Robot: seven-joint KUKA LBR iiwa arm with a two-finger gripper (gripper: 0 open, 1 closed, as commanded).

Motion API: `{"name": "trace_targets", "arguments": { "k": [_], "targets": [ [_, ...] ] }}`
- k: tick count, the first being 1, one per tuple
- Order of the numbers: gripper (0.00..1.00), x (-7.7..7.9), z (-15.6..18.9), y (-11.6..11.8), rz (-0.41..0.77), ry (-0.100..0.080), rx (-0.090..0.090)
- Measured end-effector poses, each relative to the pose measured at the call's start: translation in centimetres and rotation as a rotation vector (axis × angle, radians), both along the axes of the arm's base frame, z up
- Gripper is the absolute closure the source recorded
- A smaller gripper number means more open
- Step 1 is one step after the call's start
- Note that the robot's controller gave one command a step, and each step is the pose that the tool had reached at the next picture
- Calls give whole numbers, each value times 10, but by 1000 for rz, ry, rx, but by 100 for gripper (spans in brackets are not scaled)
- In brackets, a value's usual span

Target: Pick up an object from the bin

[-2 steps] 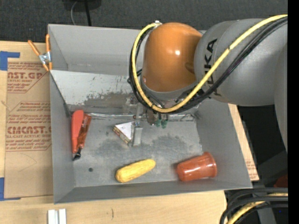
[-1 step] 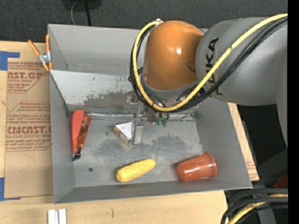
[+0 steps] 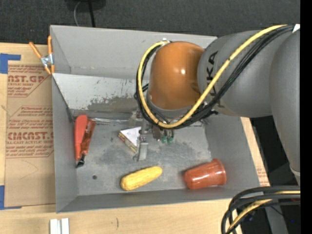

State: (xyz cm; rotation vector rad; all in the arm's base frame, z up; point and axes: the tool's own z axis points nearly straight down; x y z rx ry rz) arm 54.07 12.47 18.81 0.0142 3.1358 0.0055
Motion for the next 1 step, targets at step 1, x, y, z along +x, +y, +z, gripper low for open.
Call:
{"name": "trace_targets", "arguments": {
  "k": [1],
  "targets": [
    [0,-15,-31,-12,114,11,-4]
  ]
}}
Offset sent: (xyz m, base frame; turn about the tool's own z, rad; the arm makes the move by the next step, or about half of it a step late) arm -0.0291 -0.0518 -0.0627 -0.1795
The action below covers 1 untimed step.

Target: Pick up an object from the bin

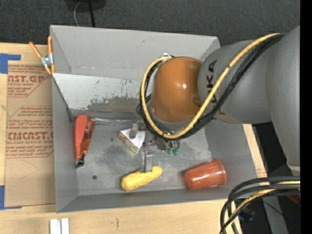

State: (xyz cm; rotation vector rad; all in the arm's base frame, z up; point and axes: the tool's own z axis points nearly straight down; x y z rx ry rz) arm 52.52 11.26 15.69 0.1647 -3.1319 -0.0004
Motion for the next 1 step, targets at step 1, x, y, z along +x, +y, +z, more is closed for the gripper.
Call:
{"name": "trace_targets", "arguments": {
  "k": [1],
  "targets": [
    [0,-3,-9,-13,235,-9,2]
  ]
}}
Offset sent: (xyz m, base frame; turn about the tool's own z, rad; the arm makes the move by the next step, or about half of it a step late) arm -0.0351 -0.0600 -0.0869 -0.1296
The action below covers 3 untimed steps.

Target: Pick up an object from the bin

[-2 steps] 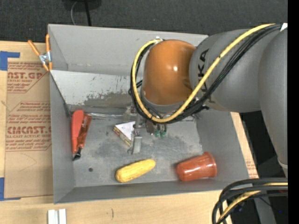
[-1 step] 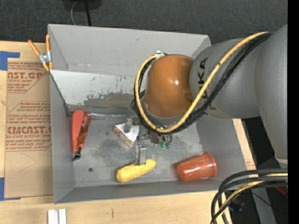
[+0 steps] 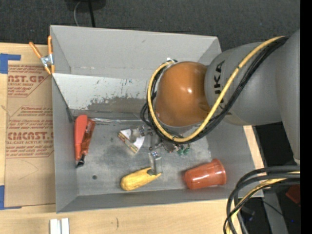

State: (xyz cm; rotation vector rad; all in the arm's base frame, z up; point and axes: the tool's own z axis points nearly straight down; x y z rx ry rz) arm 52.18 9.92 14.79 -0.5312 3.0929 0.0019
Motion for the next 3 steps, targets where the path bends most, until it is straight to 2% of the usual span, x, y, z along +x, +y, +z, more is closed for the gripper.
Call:
{"name": "trace_targets", "arguments": {
  "k": [1,2,3],
  "targets": [
    [0,-18,-49,-29,-63,-1,1],
    [100,-36,-78,-34,148,-1,1],
    [100,-36,-78,-34,148,-1,1]
  ]
}}
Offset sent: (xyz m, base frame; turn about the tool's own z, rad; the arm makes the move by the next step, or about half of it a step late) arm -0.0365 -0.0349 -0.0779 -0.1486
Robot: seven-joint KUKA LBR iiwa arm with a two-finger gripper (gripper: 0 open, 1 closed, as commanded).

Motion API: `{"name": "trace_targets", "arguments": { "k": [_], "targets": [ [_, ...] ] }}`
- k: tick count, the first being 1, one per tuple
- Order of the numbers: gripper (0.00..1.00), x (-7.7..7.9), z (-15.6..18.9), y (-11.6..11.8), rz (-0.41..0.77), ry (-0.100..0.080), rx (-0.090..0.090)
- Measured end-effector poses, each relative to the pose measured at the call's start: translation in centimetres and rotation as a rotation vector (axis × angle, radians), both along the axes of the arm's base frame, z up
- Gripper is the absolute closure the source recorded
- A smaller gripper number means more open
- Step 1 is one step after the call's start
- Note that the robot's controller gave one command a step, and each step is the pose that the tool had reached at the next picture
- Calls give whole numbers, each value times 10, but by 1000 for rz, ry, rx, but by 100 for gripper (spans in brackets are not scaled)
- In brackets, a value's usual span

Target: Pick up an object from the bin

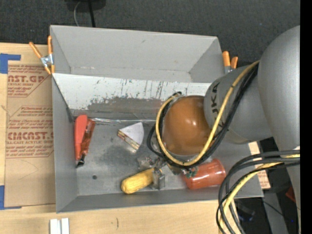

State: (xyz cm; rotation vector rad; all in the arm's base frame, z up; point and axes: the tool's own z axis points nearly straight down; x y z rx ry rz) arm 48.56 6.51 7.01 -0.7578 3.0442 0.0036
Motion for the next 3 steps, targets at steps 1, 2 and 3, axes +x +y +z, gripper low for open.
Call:
{"name": "trace_targets", "arguments": {
  "k": [1,2,3],
  "targets": [
    [100,-2,43,0,5,9,-1],
    [100,-4,113,1,-22,5,0],
    [100,13,209,-21,32,6,1]
  ]
}}
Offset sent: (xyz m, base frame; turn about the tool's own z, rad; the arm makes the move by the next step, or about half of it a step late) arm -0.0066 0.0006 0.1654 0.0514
